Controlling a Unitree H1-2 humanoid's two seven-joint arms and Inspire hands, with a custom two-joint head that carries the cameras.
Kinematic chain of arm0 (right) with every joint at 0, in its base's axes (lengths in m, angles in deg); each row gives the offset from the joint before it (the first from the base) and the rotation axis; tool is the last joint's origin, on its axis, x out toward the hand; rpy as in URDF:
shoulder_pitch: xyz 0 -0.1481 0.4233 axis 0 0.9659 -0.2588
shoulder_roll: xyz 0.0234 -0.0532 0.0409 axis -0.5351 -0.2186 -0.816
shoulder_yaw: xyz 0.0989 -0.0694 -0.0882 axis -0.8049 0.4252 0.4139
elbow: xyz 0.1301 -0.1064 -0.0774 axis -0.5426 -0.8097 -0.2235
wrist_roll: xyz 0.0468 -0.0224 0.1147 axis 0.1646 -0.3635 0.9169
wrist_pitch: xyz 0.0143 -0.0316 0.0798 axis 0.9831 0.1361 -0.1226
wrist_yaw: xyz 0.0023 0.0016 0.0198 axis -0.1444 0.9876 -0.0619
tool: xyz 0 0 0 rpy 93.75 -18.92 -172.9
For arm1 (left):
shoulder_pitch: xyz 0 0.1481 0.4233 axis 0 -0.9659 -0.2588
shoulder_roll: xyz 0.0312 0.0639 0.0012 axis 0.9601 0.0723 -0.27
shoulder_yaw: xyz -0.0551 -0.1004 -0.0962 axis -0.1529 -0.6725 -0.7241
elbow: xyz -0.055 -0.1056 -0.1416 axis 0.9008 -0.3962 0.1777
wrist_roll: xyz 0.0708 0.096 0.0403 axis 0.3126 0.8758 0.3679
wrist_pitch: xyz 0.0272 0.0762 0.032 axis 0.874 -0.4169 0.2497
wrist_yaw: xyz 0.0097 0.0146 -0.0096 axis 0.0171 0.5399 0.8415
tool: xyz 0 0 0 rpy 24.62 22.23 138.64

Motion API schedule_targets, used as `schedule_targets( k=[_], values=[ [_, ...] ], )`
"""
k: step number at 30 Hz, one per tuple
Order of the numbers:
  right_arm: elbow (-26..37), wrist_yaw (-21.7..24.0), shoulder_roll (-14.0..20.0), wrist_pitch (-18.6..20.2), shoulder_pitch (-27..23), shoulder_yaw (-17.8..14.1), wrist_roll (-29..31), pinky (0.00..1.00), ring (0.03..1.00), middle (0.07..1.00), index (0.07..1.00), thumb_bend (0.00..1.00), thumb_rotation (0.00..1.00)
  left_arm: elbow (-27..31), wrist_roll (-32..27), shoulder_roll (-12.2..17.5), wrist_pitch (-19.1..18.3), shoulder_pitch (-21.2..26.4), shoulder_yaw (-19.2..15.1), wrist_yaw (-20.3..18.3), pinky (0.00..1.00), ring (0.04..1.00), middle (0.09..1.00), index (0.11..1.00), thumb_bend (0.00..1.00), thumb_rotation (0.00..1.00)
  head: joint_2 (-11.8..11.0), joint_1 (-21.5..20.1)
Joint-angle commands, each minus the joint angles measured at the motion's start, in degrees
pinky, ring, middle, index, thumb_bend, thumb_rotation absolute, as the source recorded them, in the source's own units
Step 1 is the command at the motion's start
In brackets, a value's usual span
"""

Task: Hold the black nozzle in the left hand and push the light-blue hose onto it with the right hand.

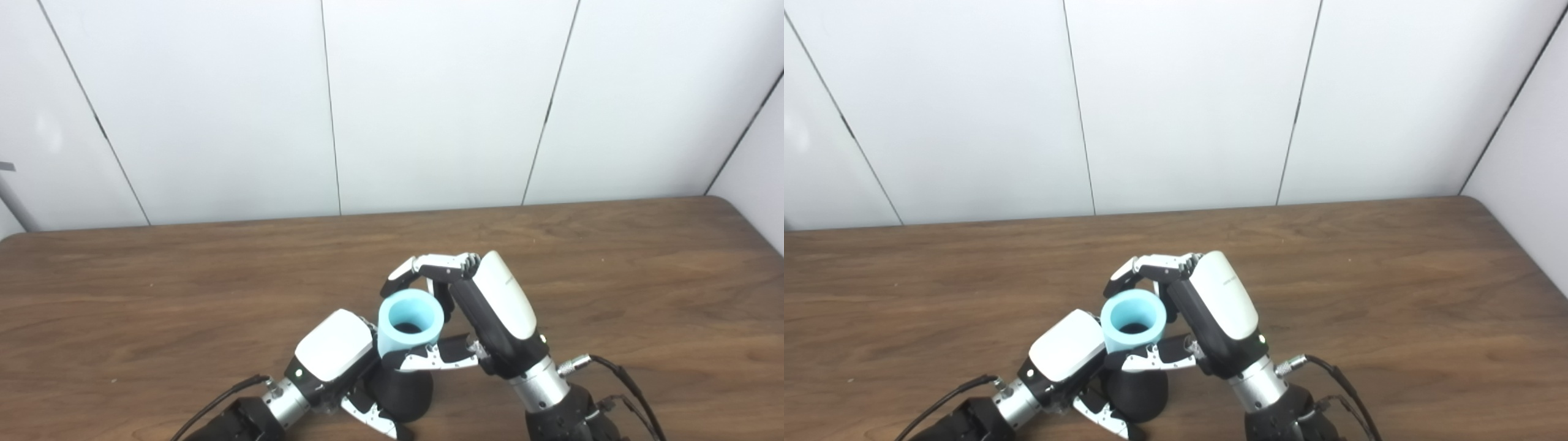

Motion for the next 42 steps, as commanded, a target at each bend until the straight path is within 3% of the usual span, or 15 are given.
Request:
schedule_targets(
  k=[1, 2, 4, 9, 12, 15, 19, 26, 27, 29, 31, 32, 35, 42],
  values=[
    [1.66, 2.06, 0.83, 1.74, -1.79, -0.09, -1.22, 0.08, 0.133, 0.439, 0.511, 0.52, 0.00, -3.11, 4.33, 0.98, 0.76, -5.93, 4.61, -7.81, 0.26, 0.272, 0.433, 0.494, 0.52, 0.00, 0.12, -0.11],
    [1.83, 2.69, 1.02, 2.07, -2.00, 0.02, -1.40, 0.08, 0.136, 0.427, 0.523, 0.52, 0.00, -2.93, 4.08, 1.02, 0.64, -5.94, 4.58, -8.29, 0.25, 0.262, 0.456, 0.486, 0.52, 0.00, 0.12, -0.11],
    [2.32, 3.93, 1.15, 2.84, -2.33, 0.24, -2.02, 0.08, 0.139, 0.417, 0.530, 0.52, 0.00, -2.77, 4.05, 1.08, 0.48, -5.90, 4.63, -8.78, 0.28, 0.300, 0.413, 0.505, 0.52, 0.00, 0.12, -0.11],
    [3.48, 6.56, 1.21, 5.14, -3.05, 0.80, -3.23, 0.09, 0.153, 0.416, 0.531, 0.52, 0.00, -2.94, 4.47, 1.05, 0.65, -5.74, 4.82, -8.47, 0.28, 0.295, 0.398, 0.512, 0.51, 0.00, 0.10, -0.15],
    [3.86, 7.42, 1.38, 5.89, -3.33, 0.90, -2.91, 0.14, 0.224, 0.446, 0.518, 0.52, 0.00, -2.83, 4.76, 1.07, 0.56, -5.67, 4.94, -8.52, 0.29, 0.307, 0.401, 0.513, 0.51, 0.00, 0.14, -0.15],
    [4.06, 8.10, 1.56, 6.47, -3.35, 0.84, -3.11, 0.15, 0.234, 0.453, 0.514, 0.52, 0.00, -2.95, 4.71, 0.98, 0.68, -5.79, 4.79, -7.87, 0.27, 0.285, 0.394, 0.507, 0.52, 0.00, 0.18, -0.14],
    [3.47, 6.89, 1.54, 5.41, -2.79, 0.85, -3.46, 0.10, 0.170, 0.418, 0.528, 0.52, 0.00, -3.17, 4.66, 0.98, 0.92, -5.86, 4.70, -7.29, 0.25, 0.268, 0.390, 0.504, 0.52, 0.00, 0.26, -0.15],
    [2.28, 4.41, 1.38, 3.57, -1.66, 0.80, -3.38, 0.08, 0.141, 0.472, 0.481, 0.53, 0.00, -3.03, 4.51, 1.18, 0.73, -5.76, 4.77, -8.19, 0.26, 0.273, 0.392, 0.507, 0.52, 0.00, 0.24, -0.29],
    [2.29, 4.29, 1.48, 3.51, -1.59, 0.77, -3.28, 0.15, 0.234, 0.455, 0.502, 0.53, 0.00, -3.05, 4.41, 1.18, 0.82, -5.77, 4.74, -8.12, 0.26, 0.273, 0.392, 0.506, 0.52, 0.00, 0.24, -0.29],
    [2.60, 4.70, 1.64, 4.18, -1.46, 0.73, -3.23, 0.26, 0.377, 0.511, 0.491, 0.52, 0.08, -3.01, 4.45, 1.21, 0.75, -5.77, 4.74, -8.20, 0.26, 0.274, 0.392, 0.506, 0.52, 0.00, 0.22, -0.30],
    [3.09, 5.57, 1.66, 5.44, -1.23, 0.61, -2.91, 0.40, 0.509, 0.592, 0.591, 0.89, 0.12, -2.95, 4.77, 1.27, 0.66, -5.74, 4.82, -8.13, 0.27, 0.285, 0.395, 0.509, 0.52, 0.00, 0.18, -0.30],
    [3.21, 5.70, 1.61, 5.76, -1.10, 0.51, -2.55, 0.43, 0.541, 0.612, 0.616, 0.95, 0.15, -2.97, 4.76, 1.27, 0.69, -5.76, 4.81, -8.08, 0.27, 0.288, 0.396, 0.510, 0.52, 0.00, 0.19, -0.33],
    [3.25, 5.36, 1.29, 5.92, -0.86, 0.25, -1.70, 0.49, 0.609, 0.675, 0.684, 1.00, 0.21, -2.94, 4.55, 1.33, 0.74, -5.73, 4.82, -8.40, 0.27, 0.285, 0.395, 0.511, 0.51, 0.00, 0.19, -0.36],
    [3.15, 5.02, 0.98, 5.84, -0.78, -0.07, -0.33, 0.55, 0.678, 0.749, 0.752, 1.00, 0.28, -3.15, 4.69, 1.24, 0.73, -5.72, 4.81, -8.04, 0.26, 0.272, 0.391, 0.506, 0.51, 0.00, 0.17, -0.30]
  ],
)
